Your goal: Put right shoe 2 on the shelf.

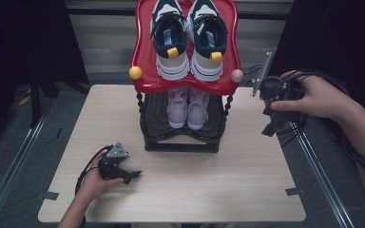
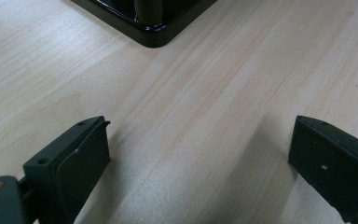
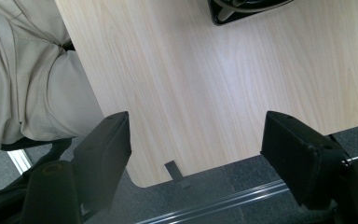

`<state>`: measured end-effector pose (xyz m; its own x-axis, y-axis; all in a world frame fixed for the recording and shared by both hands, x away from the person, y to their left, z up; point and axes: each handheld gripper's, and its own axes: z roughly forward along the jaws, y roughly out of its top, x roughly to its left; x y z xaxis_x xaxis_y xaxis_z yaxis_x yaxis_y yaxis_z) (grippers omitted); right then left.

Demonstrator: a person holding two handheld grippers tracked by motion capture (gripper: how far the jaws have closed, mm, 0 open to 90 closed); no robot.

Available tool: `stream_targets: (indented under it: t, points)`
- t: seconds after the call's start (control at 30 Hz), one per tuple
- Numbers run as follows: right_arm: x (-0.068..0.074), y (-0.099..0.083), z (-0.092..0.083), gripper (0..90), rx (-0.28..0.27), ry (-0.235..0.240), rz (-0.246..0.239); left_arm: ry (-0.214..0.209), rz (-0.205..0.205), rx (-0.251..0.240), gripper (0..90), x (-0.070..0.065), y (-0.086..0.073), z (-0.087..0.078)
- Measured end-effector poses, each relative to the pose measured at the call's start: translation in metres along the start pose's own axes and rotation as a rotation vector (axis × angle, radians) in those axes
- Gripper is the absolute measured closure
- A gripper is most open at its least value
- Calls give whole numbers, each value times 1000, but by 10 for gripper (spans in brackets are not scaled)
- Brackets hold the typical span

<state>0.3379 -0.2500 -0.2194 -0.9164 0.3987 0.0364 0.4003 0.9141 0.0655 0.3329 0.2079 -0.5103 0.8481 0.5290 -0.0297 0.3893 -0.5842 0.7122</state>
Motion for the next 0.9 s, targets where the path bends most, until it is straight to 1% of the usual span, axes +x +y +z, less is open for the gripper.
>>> stream_targets:
  t: [0.1, 0.13, 0.27, 0.3, 0.47, 0.77, 0.9]
  points:
    - [-1, -2, 6, 231, 0, 2, 4, 0, 0, 0, 45, 0, 0, 0]
    - [-1, -2, 8, 230, 8, -1, 5, 0, 0, 0, 45, 0, 0, 0]
    - [-2, -4, 15, 227, 4, 5, 0, 0, 0, 0, 45, 0, 0, 0]
    - [-2, -5, 16, 226, 9, 6, 8, 0, 0, 0, 45, 0, 0, 0]
    - [-4, -9, 26, 226, 7, 7, 10, 0, 0, 0, 45, 0, 0, 0]
    - [-7, -18, 49, 223, 14, 23, 19, 0, 0, 0, 45, 0, 0, 0]
    - [-9, -21, 58, 222, -1, 31, 25, 0, 0, 0, 45, 0, 0, 0]
